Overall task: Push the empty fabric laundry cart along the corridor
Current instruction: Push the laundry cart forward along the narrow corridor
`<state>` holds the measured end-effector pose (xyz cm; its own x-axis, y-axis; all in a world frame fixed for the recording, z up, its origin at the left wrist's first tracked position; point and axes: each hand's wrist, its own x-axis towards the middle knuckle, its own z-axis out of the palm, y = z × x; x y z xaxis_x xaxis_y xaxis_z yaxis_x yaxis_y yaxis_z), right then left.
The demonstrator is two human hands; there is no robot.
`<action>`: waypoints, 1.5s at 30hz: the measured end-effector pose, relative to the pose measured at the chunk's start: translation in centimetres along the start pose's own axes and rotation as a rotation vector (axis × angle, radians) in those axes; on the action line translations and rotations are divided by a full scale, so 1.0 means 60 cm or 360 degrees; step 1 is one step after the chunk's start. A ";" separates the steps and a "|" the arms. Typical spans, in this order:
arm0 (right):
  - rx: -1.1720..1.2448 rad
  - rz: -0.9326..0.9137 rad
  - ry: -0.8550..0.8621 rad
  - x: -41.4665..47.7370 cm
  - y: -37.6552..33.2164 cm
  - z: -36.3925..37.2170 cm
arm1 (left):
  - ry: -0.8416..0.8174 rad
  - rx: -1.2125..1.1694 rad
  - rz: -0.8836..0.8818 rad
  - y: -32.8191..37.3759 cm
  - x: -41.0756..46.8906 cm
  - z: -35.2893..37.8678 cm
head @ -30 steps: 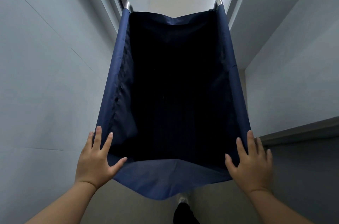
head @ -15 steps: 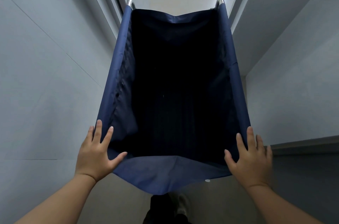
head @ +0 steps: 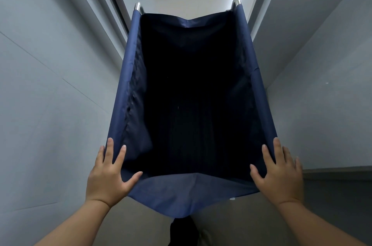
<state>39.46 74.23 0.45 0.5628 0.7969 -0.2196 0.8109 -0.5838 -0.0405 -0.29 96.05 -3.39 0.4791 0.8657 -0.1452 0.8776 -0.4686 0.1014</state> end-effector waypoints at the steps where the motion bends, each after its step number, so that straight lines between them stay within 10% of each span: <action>1: 0.0005 0.0001 0.0003 0.008 -0.003 -0.002 | -0.0005 0.0001 0.0000 -0.001 0.010 -0.003; 45: 0.0046 0.0033 0.0160 0.395 -0.114 -0.064 | -0.0159 0.0014 -0.0020 -0.051 0.448 -0.092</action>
<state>47.85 97.72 -0.71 0.5940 0.7952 -0.1219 0.7947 -0.6035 -0.0651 9.77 121.73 -2.14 0.4674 0.8498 -0.2438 0.8834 -0.4599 0.0902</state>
